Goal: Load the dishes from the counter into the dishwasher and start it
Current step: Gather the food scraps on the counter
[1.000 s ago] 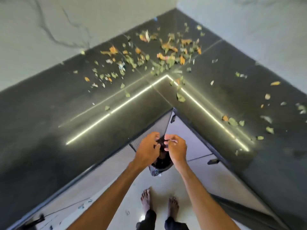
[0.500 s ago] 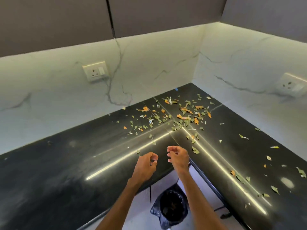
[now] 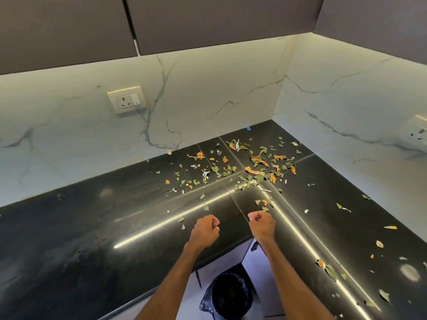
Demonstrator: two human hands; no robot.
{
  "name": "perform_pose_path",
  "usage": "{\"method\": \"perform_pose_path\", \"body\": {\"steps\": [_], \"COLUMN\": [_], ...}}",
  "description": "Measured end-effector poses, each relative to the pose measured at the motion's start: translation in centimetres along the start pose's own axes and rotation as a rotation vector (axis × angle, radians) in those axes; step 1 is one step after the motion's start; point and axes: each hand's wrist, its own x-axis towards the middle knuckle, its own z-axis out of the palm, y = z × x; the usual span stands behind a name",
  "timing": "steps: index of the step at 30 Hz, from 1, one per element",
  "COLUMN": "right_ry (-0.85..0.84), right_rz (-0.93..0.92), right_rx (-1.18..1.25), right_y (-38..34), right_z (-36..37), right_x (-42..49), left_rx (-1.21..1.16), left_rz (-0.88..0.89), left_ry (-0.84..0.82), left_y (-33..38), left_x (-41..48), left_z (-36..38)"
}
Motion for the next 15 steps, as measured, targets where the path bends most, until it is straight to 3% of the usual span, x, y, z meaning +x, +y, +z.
{"method": "perform_pose_path", "body": {"steps": [6, 15], "right_ry": [0.079, 0.001], "right_rz": [0.066, 0.095], "right_rx": [-0.044, -0.205], "right_y": [3.8, 5.8], "right_z": [-4.1, -3.6], "right_x": [2.9, 4.6], "left_rx": [0.178, 0.463], "left_rz": [0.018, 0.072], "left_ry": [-0.112, -0.266], "left_y": [2.7, 3.1], "left_x": [1.1, 3.6], "left_z": [3.2, 4.5]}}
